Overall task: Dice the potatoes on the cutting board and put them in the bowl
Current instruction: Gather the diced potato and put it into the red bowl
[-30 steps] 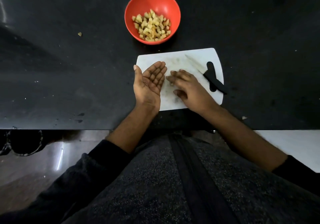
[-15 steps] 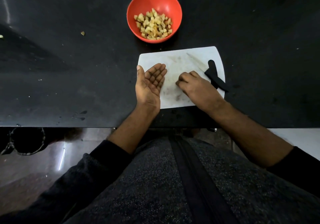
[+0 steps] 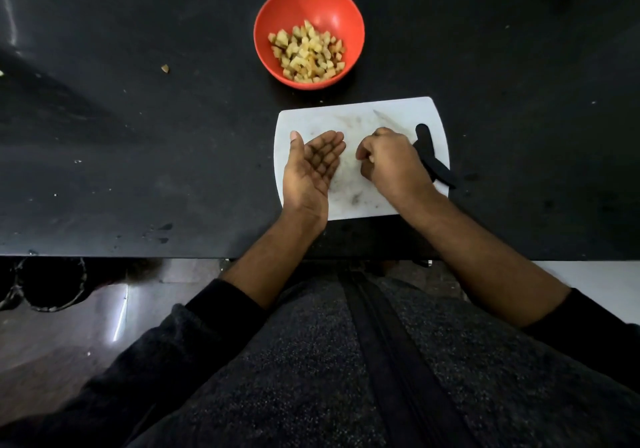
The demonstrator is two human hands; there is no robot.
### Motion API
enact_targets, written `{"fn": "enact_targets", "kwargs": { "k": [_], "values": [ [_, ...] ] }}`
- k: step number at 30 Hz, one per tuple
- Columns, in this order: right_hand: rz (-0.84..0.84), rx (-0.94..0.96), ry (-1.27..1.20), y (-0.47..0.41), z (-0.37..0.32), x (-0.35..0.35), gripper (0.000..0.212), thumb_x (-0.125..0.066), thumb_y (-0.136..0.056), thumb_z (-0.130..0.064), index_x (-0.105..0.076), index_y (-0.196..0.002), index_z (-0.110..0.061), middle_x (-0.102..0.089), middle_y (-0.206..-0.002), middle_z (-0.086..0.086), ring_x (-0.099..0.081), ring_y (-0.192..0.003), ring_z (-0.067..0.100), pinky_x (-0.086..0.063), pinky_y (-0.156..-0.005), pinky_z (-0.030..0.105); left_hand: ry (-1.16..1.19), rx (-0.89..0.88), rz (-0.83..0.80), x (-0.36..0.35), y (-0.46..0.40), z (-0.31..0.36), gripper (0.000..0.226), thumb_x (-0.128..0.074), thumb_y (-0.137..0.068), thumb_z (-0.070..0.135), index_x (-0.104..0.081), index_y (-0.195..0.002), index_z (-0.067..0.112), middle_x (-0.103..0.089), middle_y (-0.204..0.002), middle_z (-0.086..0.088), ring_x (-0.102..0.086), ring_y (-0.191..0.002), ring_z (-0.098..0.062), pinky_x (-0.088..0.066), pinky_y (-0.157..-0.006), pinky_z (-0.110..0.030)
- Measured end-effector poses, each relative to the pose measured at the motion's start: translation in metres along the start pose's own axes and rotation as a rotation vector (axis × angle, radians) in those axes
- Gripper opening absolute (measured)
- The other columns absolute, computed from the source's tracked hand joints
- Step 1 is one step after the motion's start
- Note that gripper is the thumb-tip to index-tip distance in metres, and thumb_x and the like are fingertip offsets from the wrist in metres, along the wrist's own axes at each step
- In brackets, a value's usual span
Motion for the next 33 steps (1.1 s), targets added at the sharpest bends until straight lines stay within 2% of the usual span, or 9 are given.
{"fn": "enact_targets", "kwargs": {
  "k": [3, 6, 9, 13, 15, 19, 24, 28, 33],
  "values": [
    [0.015, -0.100, -0.269, 0.002, 0.017, 0.008, 0.017, -0.073, -0.080, -0.006, -0.076, -0.095, -0.014, -0.071, -0.091, -0.003, -0.065, -0.075, 0.008, -0.054, -0.068, 0.019, -0.022, 0.007, -0.023, -0.005, 0.002, -0.002, 0.064, -0.031, -0.106, 0.051, -0.064, -0.124, -0.001, -0.071, -0.121, -0.014, -0.066, -0.118, -0.024, -0.041, -0.114, -0.042],
    [-0.023, -0.338, -0.986, 0.010, 0.037, 0.002, 0.017, -0.071, -0.081, 0.004, -0.073, -0.098, -0.001, -0.071, -0.084, 0.005, -0.067, -0.076, 0.015, -0.058, -0.080, 0.027, -0.034, 0.012, -0.038, -0.010, 0.001, -0.004, 0.062, -0.033, -0.106, 0.050, -0.064, -0.124, -0.001, -0.071, -0.121, -0.014, -0.066, -0.118, -0.025, -0.041, -0.114, -0.042],
    [-0.093, -0.571, -1.602, 0.018, 0.041, -0.009, 0.013, -0.063, -0.087, 0.007, -0.067, -0.097, -0.001, -0.064, -0.085, 0.008, -0.063, -0.075, 0.013, -0.056, -0.078, 0.022, -0.022, 0.024, -0.032, -0.012, 0.000, -0.005, 0.061, -0.034, -0.106, 0.050, -0.064, -0.123, 0.000, -0.071, -0.121, -0.014, -0.066, -0.118, -0.024, -0.041, -0.114, -0.042],
    [-0.172, -0.711, -1.873, 0.029, 0.040, -0.018, 0.021, -0.044, -0.091, -0.008, -0.065, -0.091, -0.008, -0.061, -0.082, 0.008, -0.059, -0.073, 0.016, -0.053, -0.068, 0.024, -0.024, 0.026, -0.037, -0.015, 0.000, -0.004, 0.060, -0.035, -0.106, 0.050, -0.064, -0.124, 0.000, -0.071, -0.122, -0.014, -0.066, -0.118, -0.024, -0.042, -0.114, -0.042],
    [-0.209, -0.699, -1.742, 0.032, 0.039, -0.020, 0.024, -0.039, -0.088, -0.014, -0.062, -0.080, -0.012, -0.059, -0.076, 0.006, -0.054, -0.066, 0.016, -0.047, -0.058, 0.024, -0.031, 0.026, -0.036, -0.016, 0.000, -0.004, 0.061, -0.035, -0.106, 0.050, -0.063, -0.125, 0.000, -0.071, -0.122, -0.014, -0.066, -0.117, -0.024, -0.042, -0.113, -0.042],
    [-0.186, -0.526, -1.085, 0.034, 0.042, -0.011, 0.021, -0.048, -0.089, -0.020, -0.062, -0.074, -0.014, -0.046, -0.060, -0.002, -0.035, -0.051, 0.011, -0.026, -0.045, 0.024, -0.025, 0.032, -0.021, -0.013, -0.001, -0.005, 0.060, -0.035, -0.106, 0.050, -0.064, -0.125, 0.001, -0.071, -0.121, -0.013, -0.067, -0.117, -0.024, -0.044, -0.112, -0.042],
    [0.016, -0.059, -0.091, 0.035, 0.034, 0.006, 0.043, -0.049, -0.098, -0.051, -0.062, -0.082, -0.013, -0.058, -0.062, -0.004, -0.057, -0.058, 0.017, -0.046, -0.057, 0.031, -0.026, 0.047, -0.015, -0.013, -0.002, -0.008, 0.059, -0.037, -0.106, 0.048, -0.063, -0.126, 0.000, -0.071, -0.121, -0.015, -0.067, -0.115, -0.026, -0.046, -0.110, -0.041],
    [-0.020, -0.015, 0.111, 0.044, 0.028, -0.012, 0.049, -0.041, -0.093, -0.066, -0.046, -0.095, -0.017, -0.066, -0.076, 0.004, -0.064, -0.071, 0.029, -0.053, -0.061, 0.042, -0.048, 0.044, -0.016, -0.014, -0.003, -0.007, 0.056, -0.037, -0.106, 0.048, -0.064, -0.124, 0.002, -0.072, -0.120, -0.014, -0.068, -0.115, -0.025, -0.046, -0.109, -0.041],
    [-0.106, 0.059, 0.279, 0.046, 0.010, -0.021, 0.040, -0.042, -0.101, -0.051, -0.033, -0.100, -0.013, -0.064, -0.081, 0.011, -0.063, -0.072, 0.037, -0.040, -0.056, 0.038, -0.049, 0.037, -0.005, -0.012, -0.006, -0.005, 0.056, -0.038, -0.105, 0.048, -0.065, -0.122, 0.002, -0.072, -0.119, -0.014, -0.068, -0.114, -0.025, -0.046, -0.109, -0.041]
  ]
}}
Point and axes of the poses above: each hand's wrist, its own y-axis away from the middle knuckle, its own x-axis out of the back of the hand, z = x × y, the point moved 9 cm from there along -y, towards the middle knuckle
